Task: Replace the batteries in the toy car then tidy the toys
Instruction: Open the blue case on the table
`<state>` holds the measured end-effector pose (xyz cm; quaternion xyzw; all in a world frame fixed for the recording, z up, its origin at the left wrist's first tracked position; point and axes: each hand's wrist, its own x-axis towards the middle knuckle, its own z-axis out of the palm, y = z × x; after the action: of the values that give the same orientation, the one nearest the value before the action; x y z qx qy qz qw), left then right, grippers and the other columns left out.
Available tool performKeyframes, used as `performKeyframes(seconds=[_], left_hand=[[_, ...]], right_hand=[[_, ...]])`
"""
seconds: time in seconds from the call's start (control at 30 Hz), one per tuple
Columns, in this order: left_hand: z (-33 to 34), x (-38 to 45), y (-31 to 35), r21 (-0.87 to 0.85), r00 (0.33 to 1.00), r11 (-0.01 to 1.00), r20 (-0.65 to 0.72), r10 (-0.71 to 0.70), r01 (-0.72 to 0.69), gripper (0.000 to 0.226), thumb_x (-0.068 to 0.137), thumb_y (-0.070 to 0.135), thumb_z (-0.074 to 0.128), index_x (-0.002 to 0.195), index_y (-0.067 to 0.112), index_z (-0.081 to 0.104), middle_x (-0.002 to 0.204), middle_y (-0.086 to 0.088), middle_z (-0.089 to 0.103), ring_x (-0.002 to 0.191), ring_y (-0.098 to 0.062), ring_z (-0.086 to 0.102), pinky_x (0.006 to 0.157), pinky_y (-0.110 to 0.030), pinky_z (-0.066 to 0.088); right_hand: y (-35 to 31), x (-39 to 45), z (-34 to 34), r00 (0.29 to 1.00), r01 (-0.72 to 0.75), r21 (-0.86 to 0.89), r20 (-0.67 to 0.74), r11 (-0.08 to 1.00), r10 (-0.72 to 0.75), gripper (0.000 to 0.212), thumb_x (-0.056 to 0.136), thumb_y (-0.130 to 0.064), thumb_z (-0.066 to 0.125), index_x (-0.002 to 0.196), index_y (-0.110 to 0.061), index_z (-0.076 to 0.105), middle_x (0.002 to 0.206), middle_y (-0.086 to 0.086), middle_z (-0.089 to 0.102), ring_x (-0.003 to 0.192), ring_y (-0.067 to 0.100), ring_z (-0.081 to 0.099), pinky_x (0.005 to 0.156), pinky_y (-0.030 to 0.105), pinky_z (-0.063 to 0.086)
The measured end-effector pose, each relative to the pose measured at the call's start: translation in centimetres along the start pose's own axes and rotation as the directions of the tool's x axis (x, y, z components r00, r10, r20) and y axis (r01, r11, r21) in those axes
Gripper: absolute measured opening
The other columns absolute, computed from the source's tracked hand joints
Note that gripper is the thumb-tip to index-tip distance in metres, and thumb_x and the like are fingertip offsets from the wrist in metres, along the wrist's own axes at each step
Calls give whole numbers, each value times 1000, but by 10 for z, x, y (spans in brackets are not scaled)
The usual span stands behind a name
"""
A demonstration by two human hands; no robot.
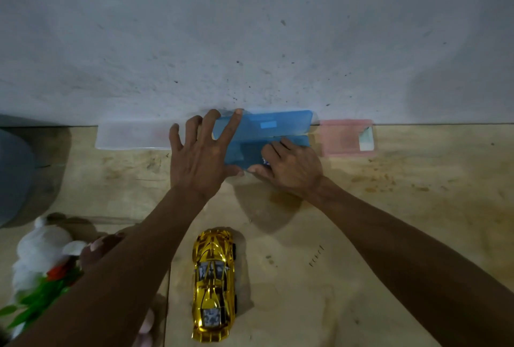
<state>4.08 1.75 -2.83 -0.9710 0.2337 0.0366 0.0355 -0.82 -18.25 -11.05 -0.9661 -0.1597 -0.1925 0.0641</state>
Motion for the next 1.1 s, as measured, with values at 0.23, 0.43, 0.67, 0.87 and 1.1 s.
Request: performKeyframes(seconds=[0.23,0.43,0.67,0.87,1.1], left_hand=[[0,0,0,-11,1000,1000,3,3,-3,120,64,63,82,159,35,14,150,-11,34,131,-38,35,107,-67,30],[0,2,-2,-5,1000,1000,19,11,-11,118,69,59,82,158,37,8,152,-11,28,134,-39,30,109,-68,27],[-4,1,0,-11,1000,1000,22,19,-19,119,67,64,79,159,35,9,152,-11,29,134,-39,31,110,-68,26],[-3,0,0,-13,1000,1000,18,20,-19,120,66,65,79,159,36,8,152,-11,29,134,-39,31,110,-68,26],[-3,0,1,-16,1000,1000,8,24,-23,120,66,62,81,159,35,10,151,-12,29,135,-39,31,110,-68,25]], right_hand=[[-9,15,-21,927,-295,353,-120,888,356,54,97,-56,50,73,-8,58,62,5,61,54,24,60,47,27,41],[-60,-2,-59,798,-534,587,113,608,592,47,97,-53,45,96,-8,56,72,2,62,59,19,59,53,26,41],[-79,-42,-18,851,-512,387,111,767,513,47,105,-46,38,89,-8,60,77,9,65,71,28,57,62,36,44],[-77,-58,-5,873,-487,95,51,868,485,32,103,-32,45,109,-7,64,99,14,64,89,30,58,73,43,49],[-75,-59,-9,906,-422,104,75,901,416,30,99,-31,52,125,-17,60,125,11,62,117,33,55,86,45,45]])
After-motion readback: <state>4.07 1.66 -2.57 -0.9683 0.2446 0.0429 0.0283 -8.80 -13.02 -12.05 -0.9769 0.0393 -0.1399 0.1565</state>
